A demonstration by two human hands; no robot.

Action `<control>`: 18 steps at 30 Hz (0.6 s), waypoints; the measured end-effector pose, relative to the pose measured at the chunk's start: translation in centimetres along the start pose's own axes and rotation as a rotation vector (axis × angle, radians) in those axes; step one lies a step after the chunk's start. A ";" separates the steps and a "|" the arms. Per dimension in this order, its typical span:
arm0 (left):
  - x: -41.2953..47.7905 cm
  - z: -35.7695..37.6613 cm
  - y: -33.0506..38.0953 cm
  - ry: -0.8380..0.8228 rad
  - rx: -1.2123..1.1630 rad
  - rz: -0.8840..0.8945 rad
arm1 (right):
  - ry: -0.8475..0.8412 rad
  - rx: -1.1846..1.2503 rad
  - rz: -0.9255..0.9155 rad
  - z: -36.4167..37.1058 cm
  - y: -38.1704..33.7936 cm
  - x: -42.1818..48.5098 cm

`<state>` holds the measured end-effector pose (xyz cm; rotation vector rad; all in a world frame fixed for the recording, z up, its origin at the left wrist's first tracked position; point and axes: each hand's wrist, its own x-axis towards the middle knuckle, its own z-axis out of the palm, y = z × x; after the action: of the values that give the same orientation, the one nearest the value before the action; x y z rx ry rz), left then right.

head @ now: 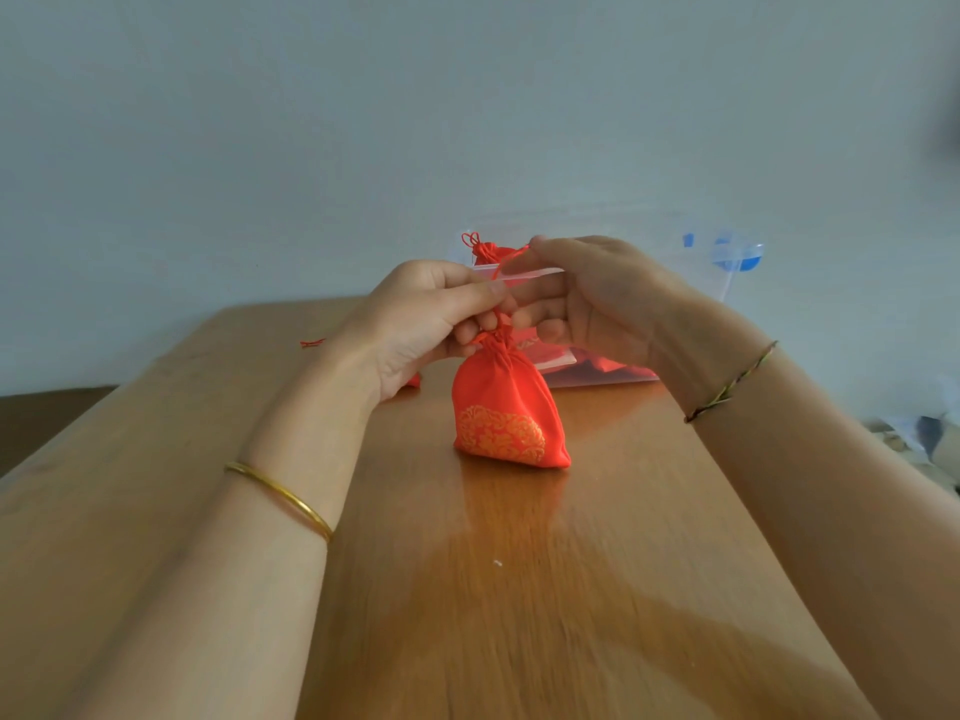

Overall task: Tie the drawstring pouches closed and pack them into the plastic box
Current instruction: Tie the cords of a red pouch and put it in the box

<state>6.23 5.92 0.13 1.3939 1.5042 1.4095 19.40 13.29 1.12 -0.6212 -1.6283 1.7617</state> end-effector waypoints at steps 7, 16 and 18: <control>0.0 0.0 -0.1 0.004 0.003 -0.005 | -0.022 -0.027 -0.025 -0.2 0.4 0.2; -0.1 0.0 0.0 0.130 -0.045 -0.012 | 0.024 -0.362 -0.187 -0.1 0.4 -0.1; -0.1 0.1 0.0 0.170 -0.063 -0.017 | 0.045 -0.529 -0.288 0.1 0.6 -0.3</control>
<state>6.34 5.81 0.13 1.2465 1.5592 1.5850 19.45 13.04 0.53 -0.6135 -2.0504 1.1049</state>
